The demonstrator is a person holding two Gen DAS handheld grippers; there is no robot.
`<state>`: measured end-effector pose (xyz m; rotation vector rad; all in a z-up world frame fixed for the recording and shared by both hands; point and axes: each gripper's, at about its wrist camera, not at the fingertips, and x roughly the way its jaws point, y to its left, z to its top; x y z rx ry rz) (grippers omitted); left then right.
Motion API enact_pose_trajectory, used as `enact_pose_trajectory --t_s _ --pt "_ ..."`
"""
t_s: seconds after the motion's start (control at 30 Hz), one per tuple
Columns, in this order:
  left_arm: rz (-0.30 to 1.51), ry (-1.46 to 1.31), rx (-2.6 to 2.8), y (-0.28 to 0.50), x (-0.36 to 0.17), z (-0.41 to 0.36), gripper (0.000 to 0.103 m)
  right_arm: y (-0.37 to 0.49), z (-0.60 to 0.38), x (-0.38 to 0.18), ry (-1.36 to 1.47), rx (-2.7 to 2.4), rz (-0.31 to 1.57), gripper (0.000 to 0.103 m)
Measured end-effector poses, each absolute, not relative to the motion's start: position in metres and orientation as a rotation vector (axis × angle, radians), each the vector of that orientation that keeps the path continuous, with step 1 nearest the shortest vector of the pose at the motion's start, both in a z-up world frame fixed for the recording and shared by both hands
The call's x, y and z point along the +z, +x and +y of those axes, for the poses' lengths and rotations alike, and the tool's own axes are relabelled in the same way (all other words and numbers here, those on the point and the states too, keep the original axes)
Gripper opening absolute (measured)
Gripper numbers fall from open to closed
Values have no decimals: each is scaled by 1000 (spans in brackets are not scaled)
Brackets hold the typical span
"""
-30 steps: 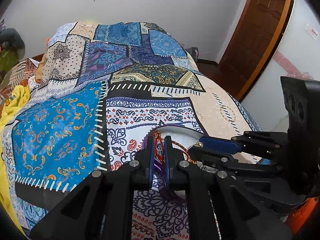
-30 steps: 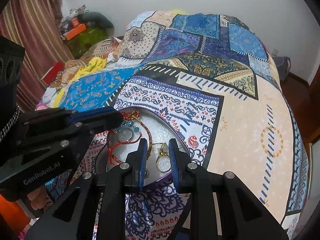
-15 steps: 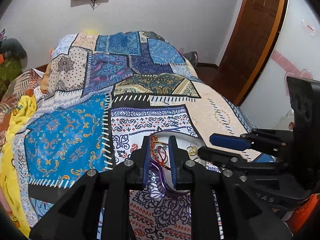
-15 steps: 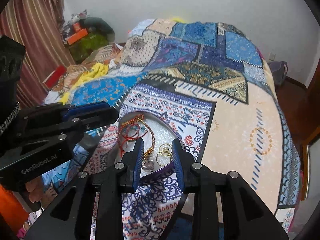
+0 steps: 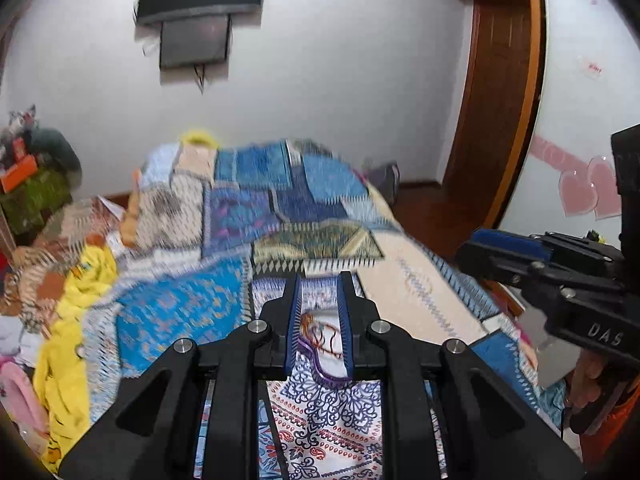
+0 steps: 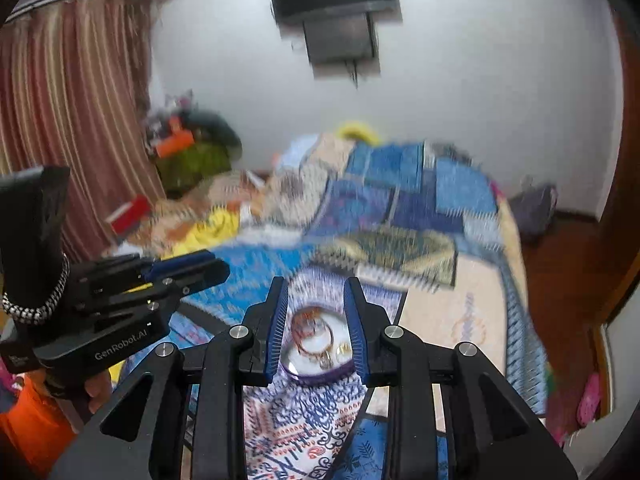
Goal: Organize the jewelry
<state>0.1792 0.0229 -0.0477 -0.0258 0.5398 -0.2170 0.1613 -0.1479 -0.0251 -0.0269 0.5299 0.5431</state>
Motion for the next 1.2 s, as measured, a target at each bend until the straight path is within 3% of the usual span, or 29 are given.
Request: enact_pose_trajectory --t_s 0.1,0.2,0.33,0.37,0.43,0.47,0.6,0.7,1.2 --pt "440 -14 -191 150 -23 23 17 132 -150 -2 -36 523 421 26" --pt "351 -20 -162 119 -7 24 32 100 -153 15 -51 473 303 26" --pt "254 17 -111 85 4 19 39 75 -155 24 -50 429 230 27" --pt "238 19 -103 77 6 18 42 70 -155 24 -47 420 222 32" --pt "210 4 -82 64 9 19 62 61 -158 24 -39 393 204 51" --pt "197 -4 -67 59 10 20 66 60 -158 24 -39 375 195 67" --pt "163 -26 -7 45 10 25 94 49 -161 25 -54 303 147 88" --pt "163 -50 1 44 9 30 96 46 -163 25 -38 284 141 103" --pt "171 -38 1 37 7 25 96 40 -171 16 -7 303 174 103"
